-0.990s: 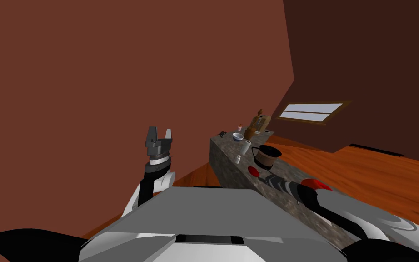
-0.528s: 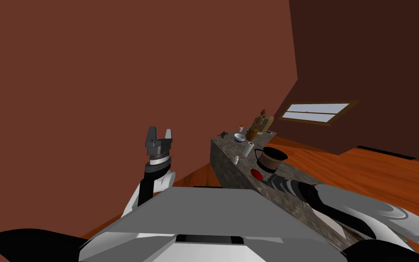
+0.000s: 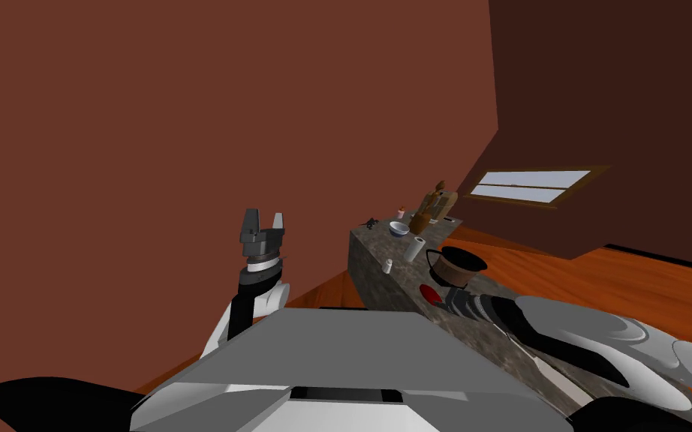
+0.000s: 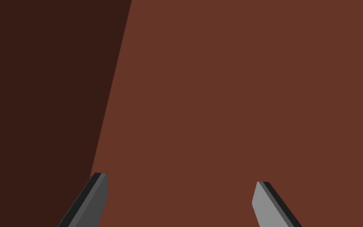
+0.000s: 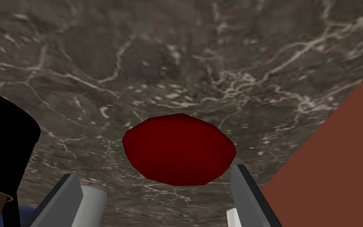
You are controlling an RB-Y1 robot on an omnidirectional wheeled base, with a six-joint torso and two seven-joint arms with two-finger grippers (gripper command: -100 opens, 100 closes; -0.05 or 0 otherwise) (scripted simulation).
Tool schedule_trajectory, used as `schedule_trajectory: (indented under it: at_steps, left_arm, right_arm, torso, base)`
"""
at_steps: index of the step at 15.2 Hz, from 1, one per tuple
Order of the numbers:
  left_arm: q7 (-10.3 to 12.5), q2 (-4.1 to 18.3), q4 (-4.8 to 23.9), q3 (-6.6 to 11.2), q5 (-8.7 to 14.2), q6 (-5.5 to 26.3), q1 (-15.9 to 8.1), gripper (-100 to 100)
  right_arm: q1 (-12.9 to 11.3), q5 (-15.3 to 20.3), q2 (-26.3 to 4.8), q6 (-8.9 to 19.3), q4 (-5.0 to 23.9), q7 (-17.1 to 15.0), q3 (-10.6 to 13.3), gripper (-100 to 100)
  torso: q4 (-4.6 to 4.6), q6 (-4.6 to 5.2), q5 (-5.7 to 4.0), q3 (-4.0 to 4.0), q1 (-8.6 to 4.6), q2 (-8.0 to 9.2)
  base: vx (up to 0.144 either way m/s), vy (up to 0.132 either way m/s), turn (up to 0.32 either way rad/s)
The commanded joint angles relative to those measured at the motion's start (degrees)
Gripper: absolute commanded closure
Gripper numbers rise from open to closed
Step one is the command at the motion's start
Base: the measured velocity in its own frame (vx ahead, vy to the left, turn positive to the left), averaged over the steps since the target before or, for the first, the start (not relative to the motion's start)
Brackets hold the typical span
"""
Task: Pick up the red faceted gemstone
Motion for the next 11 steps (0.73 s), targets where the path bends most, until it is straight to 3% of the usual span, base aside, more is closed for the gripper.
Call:
schedule_trajectory:
  at_steps: [1,10,11]
  left_arm:
    - [0.0,0.0,0.0,0.0,0.0,0.0,0.0,0]
    - [0.0,0.0,0.0,0.0,0.0,0.0,0.0,0]
    - [0.0,0.0,0.0,0.0,0.0,0.0,0.0,0]
  right_arm:
    - [0.78,0.35,-2.27,-0.16,-0.33,-0.3,0.22,-100]
    - [5.2,1.7,-11.8,-0.5,-2.24,-1.48,0.51,-100]
    - [5.2,1.7,-11.8,-0.5,-2.24,-1.48,0.51,-100]
  torso:
    - [0.0,0.0,0.0,0.0,0.0,0.0]
    - [0.0,0.0,0.0,0.0,-0.02,-0.01]
    - [-0.01,0.0,-0.01,-0.01,-0.02,-0.02]
  base:
    - [0.041,0.005,0.022]
    - [0.046,0.003,0.025]
    - [0.047,-0.005,0.017]
